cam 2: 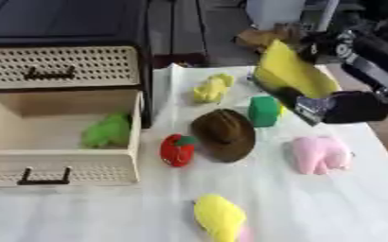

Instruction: Pick up objects from table and place into drawer.

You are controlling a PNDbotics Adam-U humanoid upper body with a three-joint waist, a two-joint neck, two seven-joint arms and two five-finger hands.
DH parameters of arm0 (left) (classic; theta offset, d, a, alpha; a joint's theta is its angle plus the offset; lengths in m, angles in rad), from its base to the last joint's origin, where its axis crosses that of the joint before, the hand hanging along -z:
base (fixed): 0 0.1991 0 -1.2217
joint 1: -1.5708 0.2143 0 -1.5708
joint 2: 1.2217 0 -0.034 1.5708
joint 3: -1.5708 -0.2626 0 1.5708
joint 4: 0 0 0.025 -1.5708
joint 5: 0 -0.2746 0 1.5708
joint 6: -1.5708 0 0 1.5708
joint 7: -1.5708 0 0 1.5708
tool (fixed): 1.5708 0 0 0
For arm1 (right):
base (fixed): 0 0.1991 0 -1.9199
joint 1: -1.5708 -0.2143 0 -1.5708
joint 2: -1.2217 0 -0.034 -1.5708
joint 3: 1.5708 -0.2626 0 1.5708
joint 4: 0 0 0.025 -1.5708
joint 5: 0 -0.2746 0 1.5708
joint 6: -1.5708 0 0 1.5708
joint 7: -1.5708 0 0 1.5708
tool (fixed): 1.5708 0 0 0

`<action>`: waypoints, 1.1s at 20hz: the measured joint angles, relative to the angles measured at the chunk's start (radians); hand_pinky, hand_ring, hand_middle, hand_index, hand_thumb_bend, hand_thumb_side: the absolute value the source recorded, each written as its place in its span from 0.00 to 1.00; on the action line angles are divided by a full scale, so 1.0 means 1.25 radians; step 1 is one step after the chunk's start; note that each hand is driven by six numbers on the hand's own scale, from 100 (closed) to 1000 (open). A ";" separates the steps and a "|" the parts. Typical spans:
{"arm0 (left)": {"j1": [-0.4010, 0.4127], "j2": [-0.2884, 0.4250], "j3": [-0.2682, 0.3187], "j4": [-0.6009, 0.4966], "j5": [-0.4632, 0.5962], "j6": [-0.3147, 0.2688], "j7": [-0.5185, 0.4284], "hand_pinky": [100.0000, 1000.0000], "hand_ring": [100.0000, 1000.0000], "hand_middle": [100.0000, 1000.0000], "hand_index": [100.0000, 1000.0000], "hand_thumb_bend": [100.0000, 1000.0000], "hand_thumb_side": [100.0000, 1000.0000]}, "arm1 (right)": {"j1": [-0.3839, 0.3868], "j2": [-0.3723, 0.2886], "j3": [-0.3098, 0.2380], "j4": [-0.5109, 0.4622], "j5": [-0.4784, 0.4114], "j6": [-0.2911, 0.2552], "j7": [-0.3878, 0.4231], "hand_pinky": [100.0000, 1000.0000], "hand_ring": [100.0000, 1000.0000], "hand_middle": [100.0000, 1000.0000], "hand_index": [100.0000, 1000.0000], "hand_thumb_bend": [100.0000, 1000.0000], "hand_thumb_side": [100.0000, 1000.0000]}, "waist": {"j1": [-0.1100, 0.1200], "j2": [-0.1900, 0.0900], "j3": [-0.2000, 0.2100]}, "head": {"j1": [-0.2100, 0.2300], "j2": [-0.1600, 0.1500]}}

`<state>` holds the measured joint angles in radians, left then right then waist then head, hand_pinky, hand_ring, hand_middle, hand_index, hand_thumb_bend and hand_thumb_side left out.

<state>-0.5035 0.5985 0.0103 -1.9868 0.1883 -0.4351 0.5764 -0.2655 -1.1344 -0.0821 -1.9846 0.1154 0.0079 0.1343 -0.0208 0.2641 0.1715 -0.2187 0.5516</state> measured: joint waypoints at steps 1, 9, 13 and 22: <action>0.000 0.000 -0.001 0.000 0.001 0.000 -0.001 0.63 0.69 0.70 0.74 0.05 0.96 | -0.019 0.000 0.005 0.000 -0.012 0.008 0.010 0.81 0.91 0.39 0.65 0.29 0.64 | -0.002 0.000 0.004 | -0.002 0.000; -0.014 -0.002 -0.006 0.000 0.011 0.003 -0.010 0.63 0.69 0.70 0.74 0.05 0.97 | -0.150 0.017 0.056 0.000 -0.070 0.073 0.073 0.81 0.92 0.38 0.65 0.30 0.65 | -0.014 0.002 0.031 | -0.015 -0.008; -0.023 -0.008 -0.008 0.000 0.016 0.002 -0.014 0.63 0.69 0.70 0.74 0.05 0.97 | -0.199 0.041 0.085 0.000 -0.076 0.104 0.098 0.81 0.92 0.38 0.65 0.31 0.65 | -0.019 0.005 0.047 | -0.021 -0.015; -0.038 -0.016 -0.011 0.000 0.025 0.001 -0.020 0.63 0.69 0.70 0.74 0.05 0.96 | -0.283 0.097 0.125 -0.001 -0.095 0.187 0.135 0.81 0.93 0.36 0.64 0.33 0.65 | -0.030 0.011 0.082 | -0.039 -0.025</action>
<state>-0.5509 0.5791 -0.0039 -1.9868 0.2200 -0.4334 0.5511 -0.6197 -1.0127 0.0738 -1.9854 -0.0028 0.2411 0.3030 -0.0581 0.2782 0.2741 -0.2680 0.5202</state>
